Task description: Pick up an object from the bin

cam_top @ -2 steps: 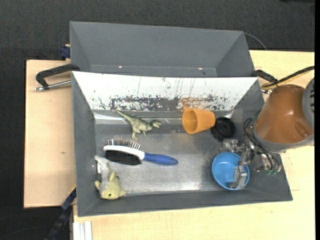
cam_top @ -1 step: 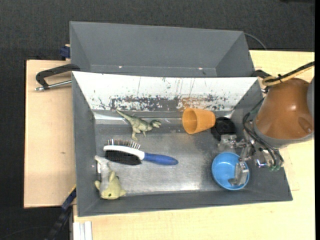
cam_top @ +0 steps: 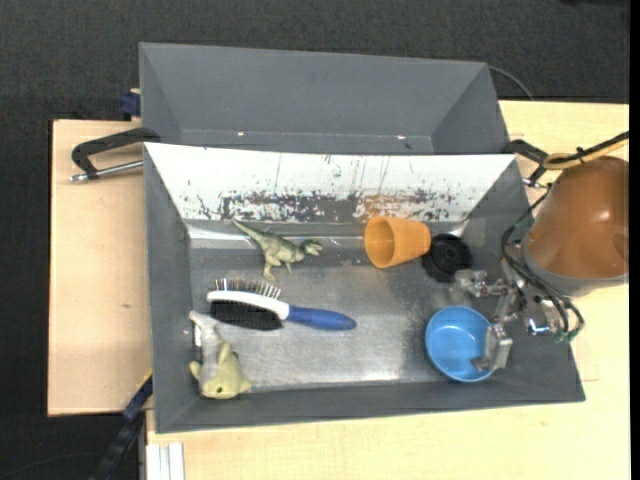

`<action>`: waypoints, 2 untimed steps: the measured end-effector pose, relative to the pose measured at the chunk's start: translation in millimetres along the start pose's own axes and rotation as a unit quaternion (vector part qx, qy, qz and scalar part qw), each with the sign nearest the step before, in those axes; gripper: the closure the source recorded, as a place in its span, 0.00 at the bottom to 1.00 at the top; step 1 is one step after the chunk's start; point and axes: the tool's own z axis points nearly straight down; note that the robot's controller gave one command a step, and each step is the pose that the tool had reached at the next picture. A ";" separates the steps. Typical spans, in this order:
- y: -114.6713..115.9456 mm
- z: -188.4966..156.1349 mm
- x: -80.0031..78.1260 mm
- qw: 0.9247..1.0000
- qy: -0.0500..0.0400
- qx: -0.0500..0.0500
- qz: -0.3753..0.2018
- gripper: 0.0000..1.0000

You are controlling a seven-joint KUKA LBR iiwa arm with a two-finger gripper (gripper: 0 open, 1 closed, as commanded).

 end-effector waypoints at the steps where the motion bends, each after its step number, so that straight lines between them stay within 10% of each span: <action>1: 30.5 32.3 -7.6 0.969 0.001 -0.002 -0.248 0.00; 2: 31.1 31.7 -8.8 0.969 0.001 -0.002 -0.247 0.00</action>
Offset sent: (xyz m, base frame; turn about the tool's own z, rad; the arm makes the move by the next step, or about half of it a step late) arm 0.0020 0.0297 -0.0333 -0.5008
